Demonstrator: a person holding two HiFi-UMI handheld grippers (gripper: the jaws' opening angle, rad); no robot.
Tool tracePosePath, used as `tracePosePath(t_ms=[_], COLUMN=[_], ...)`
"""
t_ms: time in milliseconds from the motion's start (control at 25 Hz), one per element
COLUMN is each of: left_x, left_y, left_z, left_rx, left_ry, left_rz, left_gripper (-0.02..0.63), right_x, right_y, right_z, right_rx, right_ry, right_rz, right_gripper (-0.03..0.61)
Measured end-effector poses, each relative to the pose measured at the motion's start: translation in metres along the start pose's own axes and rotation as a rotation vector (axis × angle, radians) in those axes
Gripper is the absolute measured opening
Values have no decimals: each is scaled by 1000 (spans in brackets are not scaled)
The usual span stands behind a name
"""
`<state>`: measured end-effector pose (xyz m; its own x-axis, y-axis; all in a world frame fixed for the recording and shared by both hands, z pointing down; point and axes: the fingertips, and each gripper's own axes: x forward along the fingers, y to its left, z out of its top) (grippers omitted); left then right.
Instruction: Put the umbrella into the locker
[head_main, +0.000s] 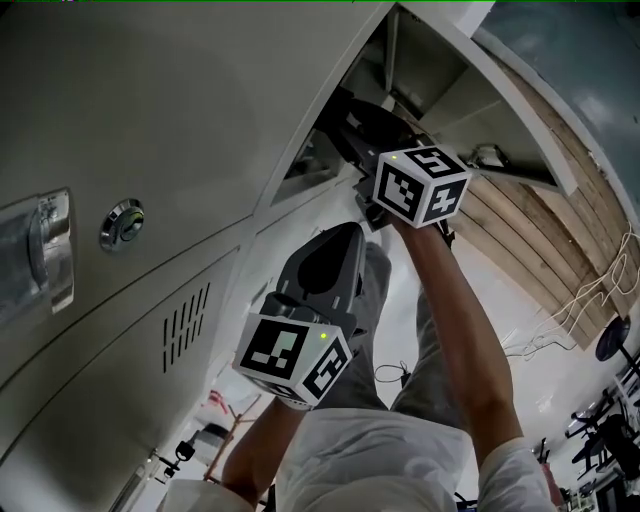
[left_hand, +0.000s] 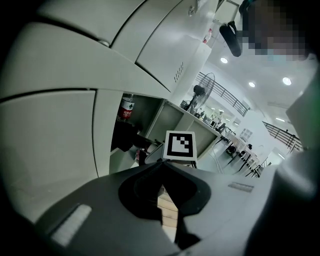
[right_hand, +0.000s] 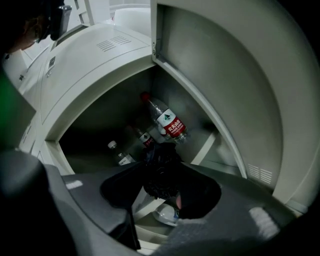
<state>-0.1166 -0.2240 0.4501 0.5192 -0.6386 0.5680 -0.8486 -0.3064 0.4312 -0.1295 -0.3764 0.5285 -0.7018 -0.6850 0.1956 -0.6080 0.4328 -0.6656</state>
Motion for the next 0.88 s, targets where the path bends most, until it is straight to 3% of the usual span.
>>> tracePosePath(t_ms=[480, 880], left_x=[-6, -12], left_y=[9, 0], left_z=[8, 12], left_rx=[-7, -15], left_ry=[-16, -47], left_rz=[23, 50], left_gripper=[18, 18], right_x=[26, 4], right_y=[14, 8], right_z=[-9, 0], right_rx=[-13, -10], right_ry=[23, 23], right_rz=[29, -1], right_gripper=[199, 253])
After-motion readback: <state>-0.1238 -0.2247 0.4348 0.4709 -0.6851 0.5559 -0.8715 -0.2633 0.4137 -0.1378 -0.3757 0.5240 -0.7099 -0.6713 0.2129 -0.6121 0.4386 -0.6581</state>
